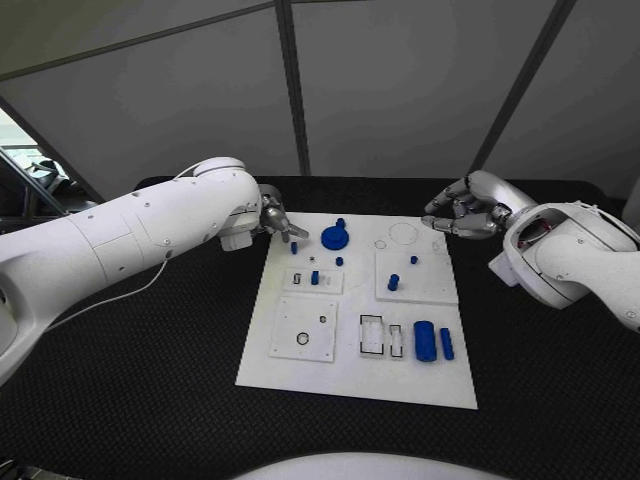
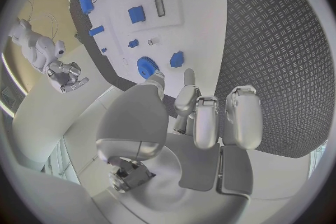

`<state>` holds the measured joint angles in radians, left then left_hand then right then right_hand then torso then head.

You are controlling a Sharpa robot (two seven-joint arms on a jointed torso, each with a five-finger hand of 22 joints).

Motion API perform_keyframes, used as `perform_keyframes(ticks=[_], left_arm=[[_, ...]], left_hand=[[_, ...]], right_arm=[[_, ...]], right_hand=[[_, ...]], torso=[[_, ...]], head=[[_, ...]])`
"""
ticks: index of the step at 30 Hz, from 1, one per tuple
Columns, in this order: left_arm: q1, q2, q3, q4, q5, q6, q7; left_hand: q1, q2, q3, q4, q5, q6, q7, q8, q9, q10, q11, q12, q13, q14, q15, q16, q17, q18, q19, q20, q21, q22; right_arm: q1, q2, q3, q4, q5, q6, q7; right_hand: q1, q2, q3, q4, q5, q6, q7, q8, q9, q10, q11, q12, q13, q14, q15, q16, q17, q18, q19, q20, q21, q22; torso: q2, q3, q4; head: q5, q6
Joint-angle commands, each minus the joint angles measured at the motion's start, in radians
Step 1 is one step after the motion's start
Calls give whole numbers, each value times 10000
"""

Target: Assemble the parts on the task board

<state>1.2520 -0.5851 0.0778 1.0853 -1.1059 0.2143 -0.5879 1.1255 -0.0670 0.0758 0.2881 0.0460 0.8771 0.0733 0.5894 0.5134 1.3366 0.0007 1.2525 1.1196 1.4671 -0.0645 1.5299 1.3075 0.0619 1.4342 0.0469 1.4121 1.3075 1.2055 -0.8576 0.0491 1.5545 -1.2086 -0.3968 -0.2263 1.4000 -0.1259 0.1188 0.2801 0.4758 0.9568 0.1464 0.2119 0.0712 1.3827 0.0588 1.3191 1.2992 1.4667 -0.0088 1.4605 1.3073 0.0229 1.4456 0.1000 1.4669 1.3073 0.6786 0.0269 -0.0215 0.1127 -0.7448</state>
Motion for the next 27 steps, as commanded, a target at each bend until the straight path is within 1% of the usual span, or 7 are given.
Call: perform_keyframes(ticks=[1, 3, 7, 13, 20, 27], left_arm=[[14, 32, -1, -41, -53, 399, 242], [12, 38, -3, -59, -57, 443, 256], [6, 50, -5, -99, -62, 493, 276], [3, 69, -6, -129, -64, 513, 288], [1, 64, -6, -116, -65, 493, 264], [-2, 73, -6, -110, -65, 625, 238]], left_hand=[[93, 64, -16, 16, 54, 69, 0, -44, -19, -52, 4, 14, 11, 841, 69, -32, 1972, -72, -41, 65, -52, 773], [103, 89, -21, 11, 54, 120, -11, -30, -28, -42, -3, 28, 27, 842, 65, -29, 1976, -72, -40, 66, -53, 775], [143, 134, -22, 0, 55, 200, -32, -6, -45, -39, -18, 35, 28, 841, 56, -32, 1971, -71, -38, 65, -55, 781], [206, 183, -6, -13, 56, 247, -48, 1, -66, -38, -32, 39, 29, 843, 46, -28, 1978, -72, -33, 60, -52, 791], [369, 280, 53, -41, 57, 338, -79, 28, -99, -30, -60, 52, 37, 848, 24, -17, 1993, -75, -23, 47, -48, 810], [530, 337, 109, -74, 58, 399, -103, 50, -124, -24, -81, 58, 39, 848, 7, -18, 1992, -77, -15, 32, -44, 826]], right_arm=[[19, 18, 8, 23, -35, 43, 78], [19, 23, 8, 16, -35, 45, 80], [19, 37, 8, 6, -35, 48, 84], [19, 51, 8, -6, -35, 56, 87], [18, 52, 8, -13, -35, 60, 86], [18, 62, 8, -22, -35, 75, 88]], right_hand=[[-77, 4, 7, 45, 29, 19, -19, -33, -14, -31, -6, -55, -9, 630, -45, -36, 792, 201, -82, -7, -67, 1101], [-77, 4, 7, 45, 29, 19, -19, -33, -14, -31, -6, -55, -9, 630, -45, -36, 792, 201, -82, -7, -67, 1101], [-77, 4, 7, 45, 29, 19, -19, -33, -14, -31, -6, -55, -9, 630, -45, -36, 792, 201, -82, -7, -67, 1101], [-77, 8, 9, 43, 40, 20, -20, -32, -13, -29, -7, -52, -6, 630, -45, -39, 788, 201, -81, -7, -68, 1101], [-76, 9, 10, 42, 43, 21, -20, -31, -13, -28, -7, -51, -6, 630, -45, -40, 788, 201, -81, -8, -68, 1101], [-76, 9, 10, 42, 43, 21, -20, -31, -13, -28, -7, -51, -6, 630, -45, -40, 788, 201, -81, -8, -68, 1101]], torso=[[1, -6, 4], [-2, -14, 16], [-7, 2, 12], [3, -2, -3], [-2, 6, 7], [-4, 4, 7]], head=[[-12, -7], [-34, -11], [-5, -17], [-4, -19], [-7, -41], [-7, -60]])
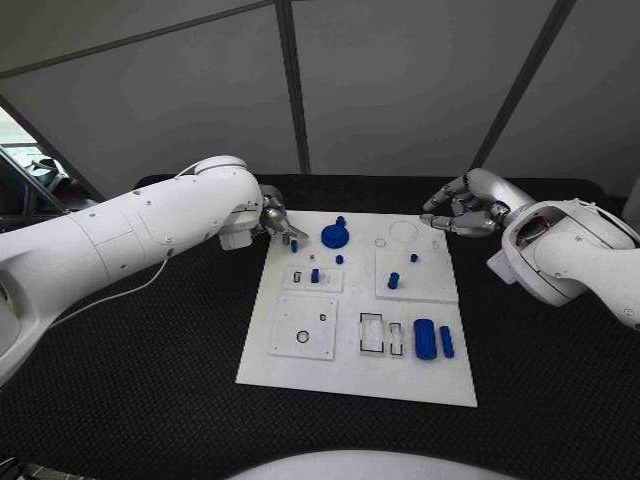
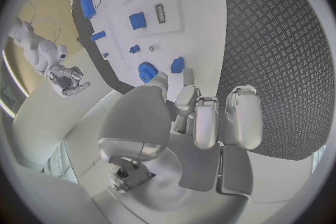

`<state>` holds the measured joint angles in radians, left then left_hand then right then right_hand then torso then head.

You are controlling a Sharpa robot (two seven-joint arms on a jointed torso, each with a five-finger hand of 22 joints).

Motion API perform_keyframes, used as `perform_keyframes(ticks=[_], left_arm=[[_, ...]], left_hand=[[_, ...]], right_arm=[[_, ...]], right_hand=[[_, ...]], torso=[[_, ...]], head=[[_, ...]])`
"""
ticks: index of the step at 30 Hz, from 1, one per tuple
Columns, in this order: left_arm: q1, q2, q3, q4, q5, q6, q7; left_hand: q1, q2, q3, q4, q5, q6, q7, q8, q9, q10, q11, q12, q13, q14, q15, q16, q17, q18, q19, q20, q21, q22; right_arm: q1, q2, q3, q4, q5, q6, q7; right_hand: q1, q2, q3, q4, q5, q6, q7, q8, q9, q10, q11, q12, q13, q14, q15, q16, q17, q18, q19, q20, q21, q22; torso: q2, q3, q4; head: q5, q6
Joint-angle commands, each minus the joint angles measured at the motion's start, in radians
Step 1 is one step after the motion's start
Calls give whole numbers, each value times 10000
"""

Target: Assemble the parts on the task board

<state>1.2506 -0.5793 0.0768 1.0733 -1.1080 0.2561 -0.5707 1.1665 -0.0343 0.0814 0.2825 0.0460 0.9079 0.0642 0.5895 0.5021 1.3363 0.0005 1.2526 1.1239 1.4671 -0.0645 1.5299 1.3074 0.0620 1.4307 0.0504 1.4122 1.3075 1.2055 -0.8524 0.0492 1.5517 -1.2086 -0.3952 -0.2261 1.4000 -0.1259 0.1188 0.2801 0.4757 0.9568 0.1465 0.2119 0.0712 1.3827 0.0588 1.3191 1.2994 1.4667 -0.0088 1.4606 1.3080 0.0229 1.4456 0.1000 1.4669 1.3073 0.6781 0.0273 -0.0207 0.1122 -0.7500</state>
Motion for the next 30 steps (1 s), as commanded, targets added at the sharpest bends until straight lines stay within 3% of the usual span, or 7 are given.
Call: perform_keyframes(ticks=[1, 18, 30], left_arm=[[11, 17, 4, 11, -43, 235, 57], [8, 18, 4, 49, -43, 428, -12], [8, 12, 4, 56, -43, 456, 51]], left_hand=[[137, 17, 59, -21, 58, 96, -14, 51, -15, -23, -80, 56, -7, 847, 5, -19, 1990, -77, 18, -5, -47, 825], [283, 88, 133, -42, 58, 118, -22, 57, -42, -36, -91, 45, -23, 842, -6, -29, 1975, -77, 16, -17, -55, 829], [664, 285, 368, -161, 60, 165, -73, 90, -82, -15, -135, 65, -2, 849, -41, -15, 1996, -81, 28, -45, -53, 858]], right_arm=[[18, 11, 8, 6, -35, 63, 86], [18, 20, 8, -37, -35, 70, 93], [18, 35, 8, -62, -35, 62, 105]], right_hand=[[-76, 9, 9, 43, 43, 21, -21, -31, -13, -29, -7, -51, -8, 630, -45, -40, 781, 201, -81, -8, -68, 1101], [-70, 18, 16, 37, 58, 25, -23, -28, -12, -25, -10, -46, -4, 631, -47, -38, 787, 200, -78, -9, -67, 1104], [-70, 18, 16, 37, 58, 25, -23, -28, -12, -25, -10, -46, -4, 631, -47, -38, 787, 200, -78, -9, -67, 1104]], torso=[[0, 0, -5], [0, -5, 0], [-2, -1, -1]], head=[[0, -10], [-12, -46], [-19, -88]])
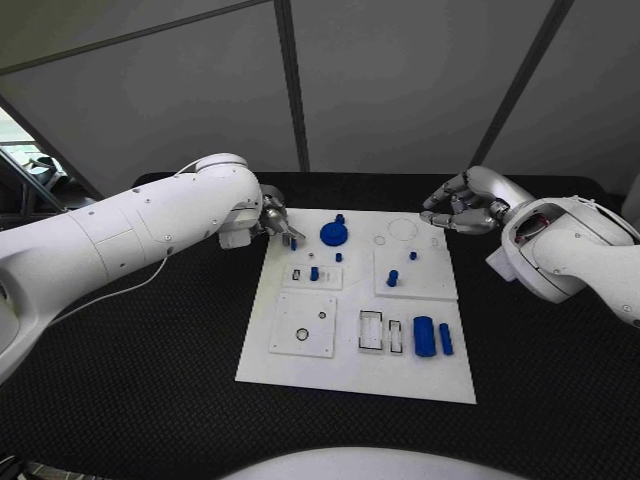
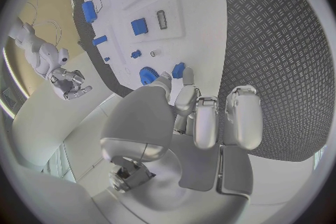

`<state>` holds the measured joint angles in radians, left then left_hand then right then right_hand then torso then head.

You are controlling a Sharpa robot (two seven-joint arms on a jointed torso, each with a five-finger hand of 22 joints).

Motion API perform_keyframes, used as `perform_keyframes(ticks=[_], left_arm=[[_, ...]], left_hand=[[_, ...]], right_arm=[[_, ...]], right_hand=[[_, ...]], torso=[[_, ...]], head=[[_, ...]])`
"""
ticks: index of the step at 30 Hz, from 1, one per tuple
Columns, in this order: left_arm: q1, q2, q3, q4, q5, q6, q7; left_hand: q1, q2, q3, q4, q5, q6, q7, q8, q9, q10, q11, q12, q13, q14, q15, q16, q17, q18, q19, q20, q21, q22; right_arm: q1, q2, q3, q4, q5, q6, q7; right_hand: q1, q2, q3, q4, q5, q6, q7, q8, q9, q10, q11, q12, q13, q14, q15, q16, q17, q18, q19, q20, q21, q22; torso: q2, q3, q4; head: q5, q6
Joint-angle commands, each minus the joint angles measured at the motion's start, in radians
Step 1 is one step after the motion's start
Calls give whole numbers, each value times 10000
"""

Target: Assemble the parts on the task board

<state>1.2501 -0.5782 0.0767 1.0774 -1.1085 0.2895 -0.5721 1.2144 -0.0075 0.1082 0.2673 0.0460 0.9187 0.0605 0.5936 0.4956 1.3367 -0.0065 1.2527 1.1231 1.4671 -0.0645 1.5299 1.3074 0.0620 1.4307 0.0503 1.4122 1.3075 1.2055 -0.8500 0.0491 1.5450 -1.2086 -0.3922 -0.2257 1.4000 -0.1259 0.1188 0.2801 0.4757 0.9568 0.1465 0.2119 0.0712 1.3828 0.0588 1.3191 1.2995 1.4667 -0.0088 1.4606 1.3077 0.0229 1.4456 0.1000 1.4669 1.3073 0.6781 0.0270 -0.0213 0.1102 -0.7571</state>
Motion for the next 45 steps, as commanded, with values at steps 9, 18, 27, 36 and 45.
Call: perform_keyframes(ticks=[9, 18, 27, 36, 45], left_arm=[[13, 6, 4, -7, -17, -24, 195], [13, -26, 4, 12, 182, -17, 305], [7, -481, 3, 642, 600, -515, 441], [-50, -1339, -2, 2165, 676, -1319, 491], [-297, -1987, -21, 3415, -216, -1789, 268]], left_hand=[[1333, 441, 1279, -719, 68, -107, -82, -53, -151, -52, -128, 2, -31, 850, -112, -16, 1994, -83, 32, -114, -69, 891], [1028, -280, 4284, -1437, 44, -246, 40, 45, -197, -97, -45, -167, -194, 848, -15, -20, 1989, -69, -4, -59, -150, 908], [390, -653, 5625, -1937, 67, -307, 36, 356, -48, -100, -46, -253, -326, 850, -21, -15, 1994, -68, 5, -51, -179, 948], [125, -868, 6190, -2231, 75, -321, 15, 546, 41, -376, -63, -840, -1091, 856, -39, -5, 2009, -58, -8, -60, -226, 944], [47, -980, 6352, -2324, 74, -304, -5, 623, 73, -337, -82, -932, -1215, 861, -51, 4, 2022, -68, 25, -67, -198, 986]], right_arm=[[18, 19, 9, -4, -35, 32, 108], [18, 28, 9, -34, -35, 38, 112], [18, 35, 9, -61, -35, 42, 119], [18, 39, 9, -97, -35, 46, 130], [18, 60, 8, -142, -35, 52, 137]], right_hand=[[-62, 23, 21, 31, 70, 27, -24, -27, -11, -19, -12, -38, 3, 632, -48, -40, 789, 200, -75, -9, -67, 1106], [-58, 29, 26, 29, 80, 29, -24, -26, -11, -20, -13, -39, 2, 631, -49, -44, 782, 200, -74, -10, -67, 1107], [-58, 29, 26, 29, 80, 29, -24, -26, -11, -20, -13, -39, 2, 631, -49, -44, 782, 200, -74, -10, -67, 1107], [-56, 33, 29, 29, 94, 29, -24, -25, -11, -21, -13, -41, 0, 631, -50, -44, 784, 201, -78, -11, -71, 1102], [-56, 33, 29, 29, 94, 29, -24, -25, -11, -21, -13, -41, 0, 631, -50, -44, 784, 201, -78, -11, -71, 1102]], torso=[[-4, 3, -3], [-15, 4, 8], [-21, 4, 9], [-17, 0, 21], [-3, -3, 10]], head=[[3, -20], [12, -27], [35, -10], [76, -6], [103, -31]])
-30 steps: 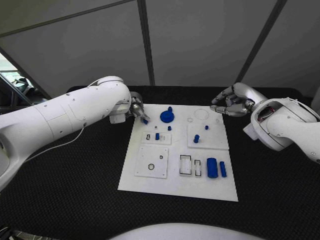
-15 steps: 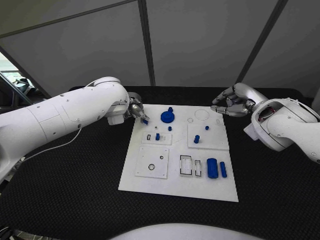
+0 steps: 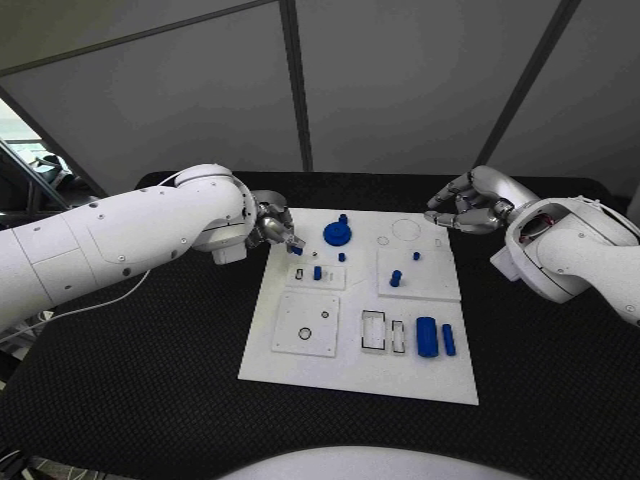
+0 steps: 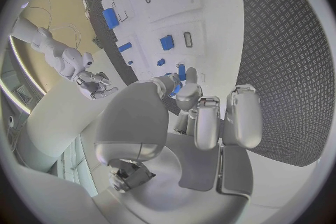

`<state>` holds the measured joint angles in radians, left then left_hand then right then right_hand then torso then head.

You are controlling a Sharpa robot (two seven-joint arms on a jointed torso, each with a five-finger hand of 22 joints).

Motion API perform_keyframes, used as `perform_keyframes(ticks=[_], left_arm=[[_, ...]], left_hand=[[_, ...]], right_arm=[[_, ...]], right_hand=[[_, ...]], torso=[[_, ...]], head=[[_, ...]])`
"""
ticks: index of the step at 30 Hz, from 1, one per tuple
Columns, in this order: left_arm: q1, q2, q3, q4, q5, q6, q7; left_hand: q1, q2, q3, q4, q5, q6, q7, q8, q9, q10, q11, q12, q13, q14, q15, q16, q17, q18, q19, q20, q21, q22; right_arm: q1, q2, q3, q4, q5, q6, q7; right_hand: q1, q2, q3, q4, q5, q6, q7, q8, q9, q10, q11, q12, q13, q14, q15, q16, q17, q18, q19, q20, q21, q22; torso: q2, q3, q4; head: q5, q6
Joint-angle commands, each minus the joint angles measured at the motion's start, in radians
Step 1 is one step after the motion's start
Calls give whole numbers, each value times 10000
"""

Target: Assemble the parts on the task board

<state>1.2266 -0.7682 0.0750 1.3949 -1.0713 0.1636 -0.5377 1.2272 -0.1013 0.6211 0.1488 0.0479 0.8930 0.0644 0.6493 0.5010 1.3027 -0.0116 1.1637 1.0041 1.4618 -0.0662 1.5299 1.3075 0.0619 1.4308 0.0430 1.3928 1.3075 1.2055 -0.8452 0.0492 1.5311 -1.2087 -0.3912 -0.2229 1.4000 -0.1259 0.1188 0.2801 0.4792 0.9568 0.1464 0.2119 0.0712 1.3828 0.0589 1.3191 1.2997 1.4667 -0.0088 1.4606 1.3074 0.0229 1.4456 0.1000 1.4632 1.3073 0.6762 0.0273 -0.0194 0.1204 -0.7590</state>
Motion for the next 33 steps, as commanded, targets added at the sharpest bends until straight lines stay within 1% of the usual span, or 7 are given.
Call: perform_keyframes(ticks=[1, 7, 9, 12, 16, 23, 33], left_arm=[[-110, -135, -6, 344, -700, -563, -107], [-377, -287, -11, 740, -1232, -723, -386], [-474, -320, -12, 855, -1423, -749, -497], [-561, -340, -12, 941, -1615, -753, -607], [-629, -353, -12, 1002, -1756, -727, -713], [-721, -332, -12, 1075, -1820, -655, -764], [-776, -313, -11, 1158, -1832, -409, -764]], left_hand=[[-89, -65, 1250, -1157, 56, -42, -49, 80, 24, 11, -35, -58, -47, 914, -37, 5, 2023, -70, 33, 4, 4, 996], [-130, -155, 1402, -1223, 99, -17, -68, 151, 52, 63, -59, -110, -128, 916, -53, 8, 2028, -81, 72, -9, 41, 1041], [-216, -269, 1533, -1256, 440, 3, -81, 223, 83, 112, -73, -157, -201, 917, -67, 10, 2030, -87, 95, -24, 57, 1067], [-268, -331, 1602, -1277, 554, 7, -91, 270, 105, 157, -82, -158, -212, 919, -78, 12, 2034, -94, 116, -32, 76, 1093], [-289, -357, 1631, -1289, 593, 13, -98, 294, 116, 196, -89, -128, -179, 920, -83, 14, 2036, -106, 148, -37, 115, 1131], [-301, -369, 1646, -1293, 609, 18, -102, 308, 123, 215, -93, -116, -167, 920, -86, 13, 2035, -110, 159, -39, 127, 1144], [-330, -403, 1669, -1301, 634, 26, -111, 334, 135, 240, -100, -108, -167, 920, -91, 13, 2035, -113, 169, -44, 135, 1155]], right_arm=[[19, 14, 7, -6, -35, 42, 110], [19, 18, 7, -14, -35, 47, 113], [18, 17, 7, -14, -35, 47, 116], [18, 13, 6, -16, -35, 49, 120], [18, 9, 6, -17, -35, 60, 114], [18, 13, 6, -21, -35, 73, 107], [18, 17, 6, -23, -35, 86, 103]], right_hand=[[-56, 33, 29, 28, 59, 29, -24, -25, -11, -21, -13, -41, -1, 631, -50, -44, 786, 201, -78, -11, -35, 1102], [-56, 33, 29, 28, 59, 29, -24, -25, -11, -21, -13, -41, -1, 631, -50, -44, 786, 201, -78, -11, -35, 1102], [-58, 35, 30, 29, 65, 29, -24, -25, -11, -24, -13, -44, -5, 630, -50, -50, 778, 202, -82, -11, -38, 1097], [-60, 38, 31, 31, 74, 28, -23, -25, -11, -28, -12, -49, -11, 628, -50, -57, 767, 204, -87, -11, -43, 1091], [-59, 40, 33, 30, 80, 28, -23, -26, -11, -30, -13, -51, -13, 630, -50, -51, 777, 202, -80, -12, -38, 1098], [-59, 40, 33, 30, 80, 28, -23, -26, -11, -30, -13, -51, -13, 630, -50, -51, 777, 202, -80, -12, -38, 1098], [-59, 40, 33, 30, 80, 28, -23, -26, -11, -30, -13, -51, -13, 630, -50, -51, 777, 202, -80, -12, -38, 1098]], torso=[[18, -9, -6], [15, -6, -5], [16, -11, -8], [21, -12, -22], [25, 1, -27], [31, -6, -19], [20, -2, -20]], head=[[4, -21], [25, -28], [25, -32], [43, -38], [48, -38], [52, -58], [50, -87]])
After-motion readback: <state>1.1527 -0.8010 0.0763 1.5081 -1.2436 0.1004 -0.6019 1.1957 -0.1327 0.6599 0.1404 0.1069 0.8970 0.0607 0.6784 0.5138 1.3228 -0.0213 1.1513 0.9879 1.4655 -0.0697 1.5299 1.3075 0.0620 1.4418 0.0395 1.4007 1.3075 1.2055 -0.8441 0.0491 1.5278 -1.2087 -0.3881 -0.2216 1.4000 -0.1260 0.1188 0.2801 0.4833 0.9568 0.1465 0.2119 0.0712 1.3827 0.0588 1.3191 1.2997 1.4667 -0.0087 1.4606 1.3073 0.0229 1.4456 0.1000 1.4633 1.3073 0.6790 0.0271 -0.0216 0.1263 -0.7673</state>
